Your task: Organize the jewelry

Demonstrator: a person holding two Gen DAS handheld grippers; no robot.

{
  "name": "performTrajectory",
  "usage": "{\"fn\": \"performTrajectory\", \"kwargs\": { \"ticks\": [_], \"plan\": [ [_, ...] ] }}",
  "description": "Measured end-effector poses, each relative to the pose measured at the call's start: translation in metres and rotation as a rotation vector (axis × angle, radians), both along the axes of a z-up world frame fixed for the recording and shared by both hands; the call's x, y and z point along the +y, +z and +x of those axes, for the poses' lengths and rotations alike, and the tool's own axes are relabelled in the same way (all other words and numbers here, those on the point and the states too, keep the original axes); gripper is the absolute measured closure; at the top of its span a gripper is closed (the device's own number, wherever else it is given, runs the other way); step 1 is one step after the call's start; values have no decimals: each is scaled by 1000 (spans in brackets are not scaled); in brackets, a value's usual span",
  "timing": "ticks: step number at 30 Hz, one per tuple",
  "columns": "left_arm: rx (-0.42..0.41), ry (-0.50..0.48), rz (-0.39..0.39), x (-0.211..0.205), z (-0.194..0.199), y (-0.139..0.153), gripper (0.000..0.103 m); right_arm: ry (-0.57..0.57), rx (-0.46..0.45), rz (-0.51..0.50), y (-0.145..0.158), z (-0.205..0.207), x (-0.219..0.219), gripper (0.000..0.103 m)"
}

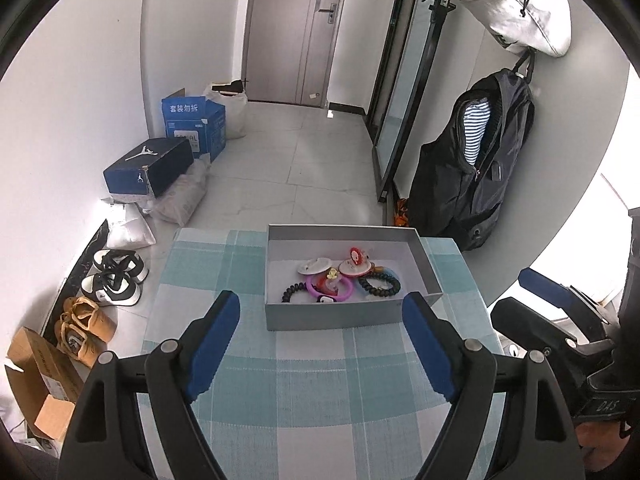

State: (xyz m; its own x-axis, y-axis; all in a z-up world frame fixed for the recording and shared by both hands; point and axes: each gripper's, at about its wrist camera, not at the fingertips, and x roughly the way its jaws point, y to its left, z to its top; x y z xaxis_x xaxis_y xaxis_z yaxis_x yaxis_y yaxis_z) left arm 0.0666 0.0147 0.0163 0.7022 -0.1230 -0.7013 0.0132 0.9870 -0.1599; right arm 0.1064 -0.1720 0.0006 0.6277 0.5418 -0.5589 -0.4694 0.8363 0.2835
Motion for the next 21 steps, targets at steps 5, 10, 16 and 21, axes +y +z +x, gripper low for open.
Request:
{"fn": "performTrajectory", "kwargs": {
  "ticks": [5,10,16,21],
  "plan": [
    [-4,9,15,-2,-1,0,23,-2,-4,-5,-1,-1,-2,0],
    [0,13,9,-2,-3,0,23,-11,1,-1,-2,-1,-4,0],
    [5,17,21,-3,-3,-2,23,-6,0,-4,-1,0,-3,0],
    [4,13,18,-3,-3,-2,23,-2,6,-7,-2,0,-1,0]
  ]
}}
